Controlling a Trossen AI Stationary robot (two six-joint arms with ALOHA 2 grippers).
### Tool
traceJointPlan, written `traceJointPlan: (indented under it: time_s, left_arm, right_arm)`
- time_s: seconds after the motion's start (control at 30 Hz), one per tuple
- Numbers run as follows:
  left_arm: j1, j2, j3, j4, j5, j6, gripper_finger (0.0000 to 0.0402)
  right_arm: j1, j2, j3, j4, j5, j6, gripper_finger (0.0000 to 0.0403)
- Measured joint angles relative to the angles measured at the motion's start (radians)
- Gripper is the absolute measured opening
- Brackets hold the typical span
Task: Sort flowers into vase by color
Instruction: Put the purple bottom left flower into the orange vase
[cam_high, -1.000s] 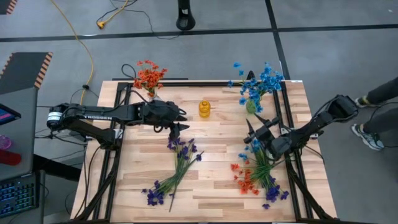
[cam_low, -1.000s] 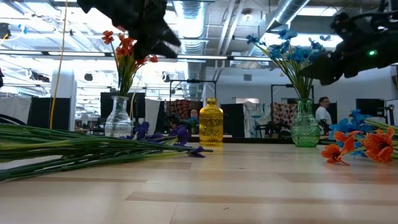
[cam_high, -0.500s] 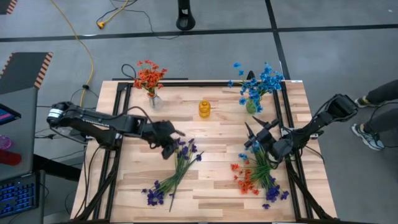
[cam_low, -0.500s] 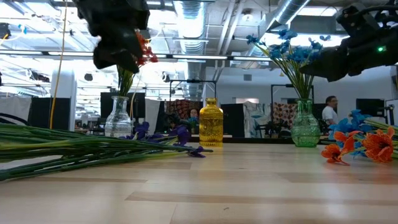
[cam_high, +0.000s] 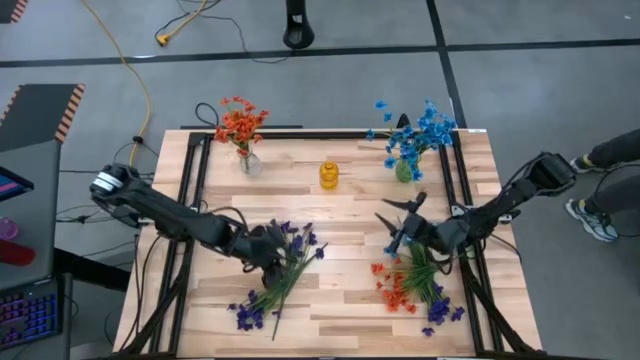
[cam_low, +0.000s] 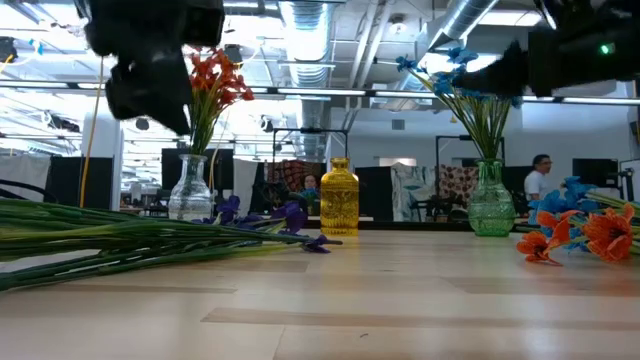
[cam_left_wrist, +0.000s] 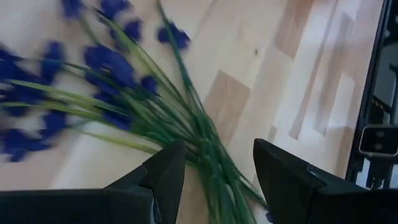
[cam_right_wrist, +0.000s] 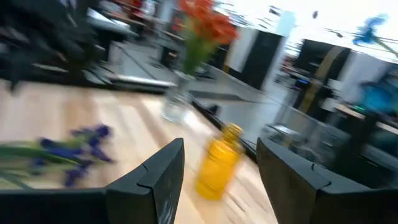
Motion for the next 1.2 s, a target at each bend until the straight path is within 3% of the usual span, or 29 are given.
traceJointPlan:
  time_s: [0.2,0.47,1.2]
  left_arm:
    - [-0.016,0.143,0.0,0.108,0.079,-0.029,0.0178]
    - [-0.017,0.257,0.0,0.12,0.115,-0.061,0.0178]
    - [-0.039,0.276,0.0,0.152,0.095,-0.061,0.017]
  right_arm:
    - [-0.035,0.002,0.081,-0.092,-0.196,0.0,0.0226]
    - [-0.033,0.084,0.185,-0.116,-0.413,0.0,0.0226]
    - [-0.016,0.509,0.494,-0.118,-0.437,-0.001,0.0226]
